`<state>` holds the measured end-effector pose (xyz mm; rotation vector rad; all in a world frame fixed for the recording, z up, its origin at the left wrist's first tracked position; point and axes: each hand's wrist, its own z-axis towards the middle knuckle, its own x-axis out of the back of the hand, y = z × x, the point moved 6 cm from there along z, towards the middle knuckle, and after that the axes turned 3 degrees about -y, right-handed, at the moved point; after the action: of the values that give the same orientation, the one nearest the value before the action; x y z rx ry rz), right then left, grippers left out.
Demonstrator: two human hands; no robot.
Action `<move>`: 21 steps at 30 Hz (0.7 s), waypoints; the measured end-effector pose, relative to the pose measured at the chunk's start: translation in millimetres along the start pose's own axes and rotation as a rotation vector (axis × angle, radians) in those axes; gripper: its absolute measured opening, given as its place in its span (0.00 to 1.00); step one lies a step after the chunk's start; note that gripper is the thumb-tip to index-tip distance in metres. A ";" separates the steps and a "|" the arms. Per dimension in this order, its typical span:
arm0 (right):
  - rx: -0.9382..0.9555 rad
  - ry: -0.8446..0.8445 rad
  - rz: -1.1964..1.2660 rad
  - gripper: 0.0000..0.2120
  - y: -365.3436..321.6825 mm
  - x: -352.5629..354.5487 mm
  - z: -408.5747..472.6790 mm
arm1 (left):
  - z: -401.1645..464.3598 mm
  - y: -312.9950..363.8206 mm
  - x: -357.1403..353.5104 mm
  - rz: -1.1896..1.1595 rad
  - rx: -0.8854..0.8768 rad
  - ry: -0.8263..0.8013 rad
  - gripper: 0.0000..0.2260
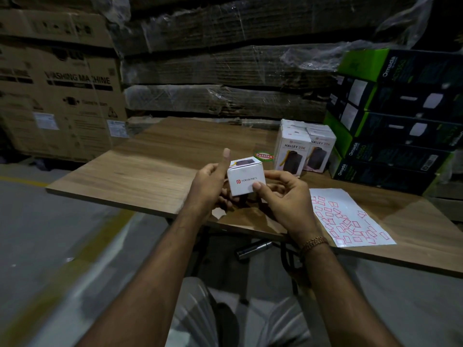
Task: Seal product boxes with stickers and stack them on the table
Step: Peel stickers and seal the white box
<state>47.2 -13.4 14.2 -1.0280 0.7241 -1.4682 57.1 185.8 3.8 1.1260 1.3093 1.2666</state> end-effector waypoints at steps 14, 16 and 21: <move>-0.041 0.005 0.092 0.20 5.3 1.9 3.9 | 1.6 1.9 0.8 -0.005 0.035 0.004 0.38; -0.048 -0.014 0.103 0.16 5.6 1.6 3.5 | 1.5 2.8 -0.3 -0.020 0.037 -0.012 0.36; -0.044 0.012 0.164 0.17 0.8 2.6 0.9 | -1.7 1.8 -2.5 -0.118 -0.123 -0.097 0.26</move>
<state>48.5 -16.1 14.3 -0.9700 0.8331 -1.3231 55.7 183.2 5.7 0.9972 1.1919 1.1754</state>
